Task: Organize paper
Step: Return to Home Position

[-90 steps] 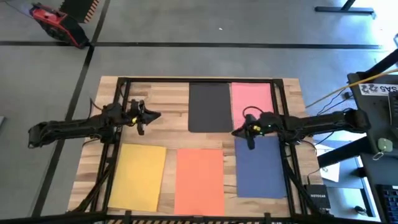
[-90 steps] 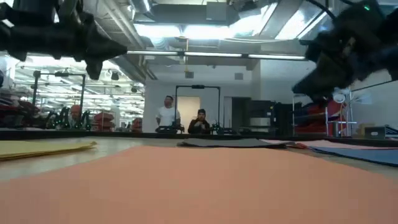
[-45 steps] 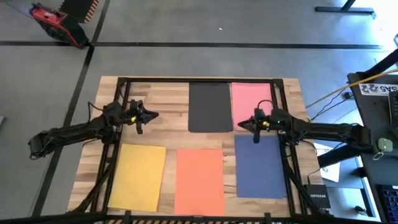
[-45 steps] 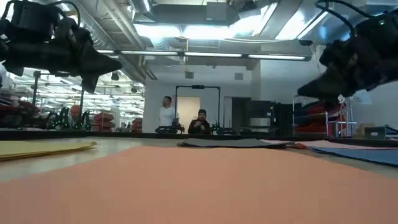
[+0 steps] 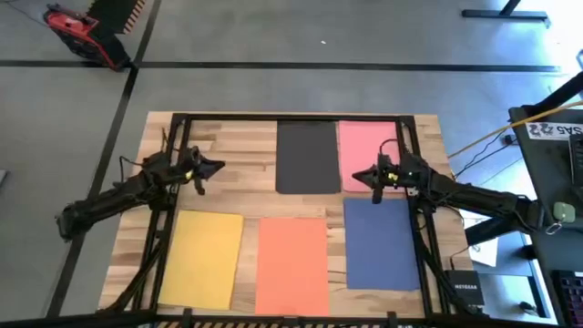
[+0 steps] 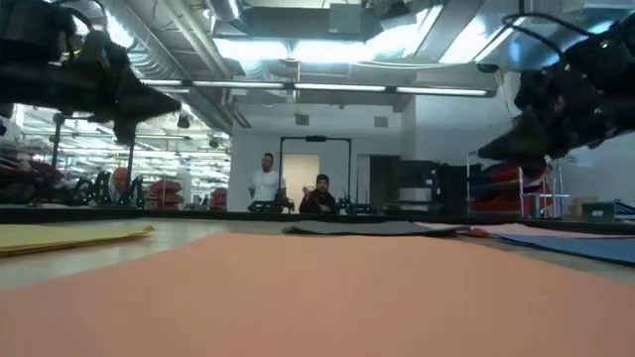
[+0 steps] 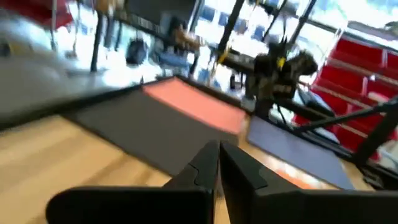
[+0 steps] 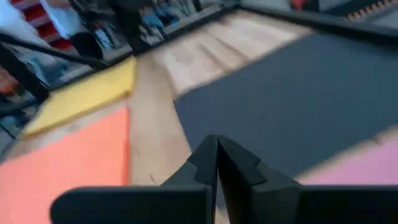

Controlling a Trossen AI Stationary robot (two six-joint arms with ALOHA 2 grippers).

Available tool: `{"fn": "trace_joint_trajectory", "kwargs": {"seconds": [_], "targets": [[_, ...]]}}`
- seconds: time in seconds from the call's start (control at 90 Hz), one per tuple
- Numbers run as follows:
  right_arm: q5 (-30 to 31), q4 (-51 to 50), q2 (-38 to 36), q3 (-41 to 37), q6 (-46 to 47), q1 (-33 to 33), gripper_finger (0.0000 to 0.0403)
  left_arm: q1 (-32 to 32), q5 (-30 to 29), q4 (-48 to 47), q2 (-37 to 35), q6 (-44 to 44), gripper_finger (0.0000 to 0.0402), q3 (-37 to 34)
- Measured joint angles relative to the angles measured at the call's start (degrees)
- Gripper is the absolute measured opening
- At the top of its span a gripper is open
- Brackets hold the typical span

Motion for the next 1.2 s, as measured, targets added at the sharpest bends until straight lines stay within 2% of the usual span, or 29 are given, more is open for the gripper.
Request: {"fn": "trace_joint_trajectory", "kwargs": {"seconds": [0.067,0.356,0.611,0.889,1.2], "targets": [[0.56,-1.08,-0.86,0.00,-0.48,0.00,0.0000,-0.22,-0.61,-0.08,-2.66,0.90,0.0000,0.00],[3.56,-2.30,-3.30,0.00,-2.16,0.03,0.0000,-0.42,-2.41,-0.56,-1.36,1.34,0.0000,0.02],[15.54,-4.20,-3.28,0.00,-3.42,0.04,0.0000,-0.40,-8.42,-1.72,-1.28,3.86,0.0000,0.02],[16.60,-4.23,-2.93,0.00,-3.37,0.04,0.0000,-0.40,-8.61,-1.79,-1.29,4.31,0.0000,0.02],[16.55,-4.26,-0.65,0.00,-0.40,0.04,0.0000,-0.40,-8.73,-1.83,-1.29,-2.35,0.0000,0.02]]}}
